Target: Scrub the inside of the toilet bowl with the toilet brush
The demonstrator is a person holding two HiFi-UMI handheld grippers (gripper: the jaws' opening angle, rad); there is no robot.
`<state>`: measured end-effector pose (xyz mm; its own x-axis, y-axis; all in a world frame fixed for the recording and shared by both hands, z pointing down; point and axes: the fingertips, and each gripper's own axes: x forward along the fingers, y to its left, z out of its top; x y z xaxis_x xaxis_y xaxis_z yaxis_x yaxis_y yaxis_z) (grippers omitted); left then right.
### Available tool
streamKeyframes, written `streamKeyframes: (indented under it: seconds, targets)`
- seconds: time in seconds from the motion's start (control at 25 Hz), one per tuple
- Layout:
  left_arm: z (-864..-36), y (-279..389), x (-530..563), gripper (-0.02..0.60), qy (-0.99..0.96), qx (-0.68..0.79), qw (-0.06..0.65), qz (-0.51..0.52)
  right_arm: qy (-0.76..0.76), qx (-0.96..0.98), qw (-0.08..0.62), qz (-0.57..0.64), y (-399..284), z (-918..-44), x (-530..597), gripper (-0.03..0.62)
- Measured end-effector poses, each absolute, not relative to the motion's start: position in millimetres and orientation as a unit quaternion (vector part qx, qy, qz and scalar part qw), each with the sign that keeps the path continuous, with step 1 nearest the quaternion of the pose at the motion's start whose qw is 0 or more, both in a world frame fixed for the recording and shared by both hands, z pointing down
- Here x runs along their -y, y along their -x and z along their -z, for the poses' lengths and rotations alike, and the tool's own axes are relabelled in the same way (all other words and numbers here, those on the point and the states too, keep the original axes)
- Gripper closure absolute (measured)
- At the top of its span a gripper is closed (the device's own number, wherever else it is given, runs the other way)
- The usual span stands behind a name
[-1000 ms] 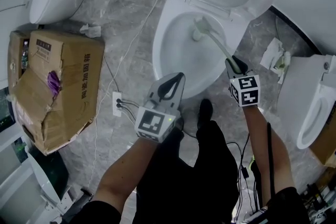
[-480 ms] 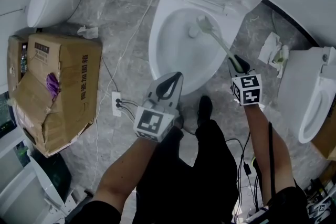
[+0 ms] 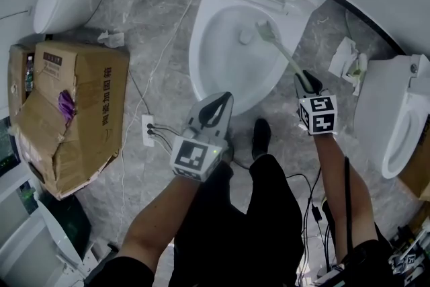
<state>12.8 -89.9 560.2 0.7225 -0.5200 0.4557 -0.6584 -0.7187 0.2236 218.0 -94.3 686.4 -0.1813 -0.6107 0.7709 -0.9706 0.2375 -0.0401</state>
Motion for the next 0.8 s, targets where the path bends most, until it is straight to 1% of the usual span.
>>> streamKeyframes:
  seconds: [0.8]
  targets:
    - [-551,8,67,0.572,-0.905,0.330,0.189,-0.190,-0.555,0.706,0.333,-0.289,-216,-679,57,0.488]
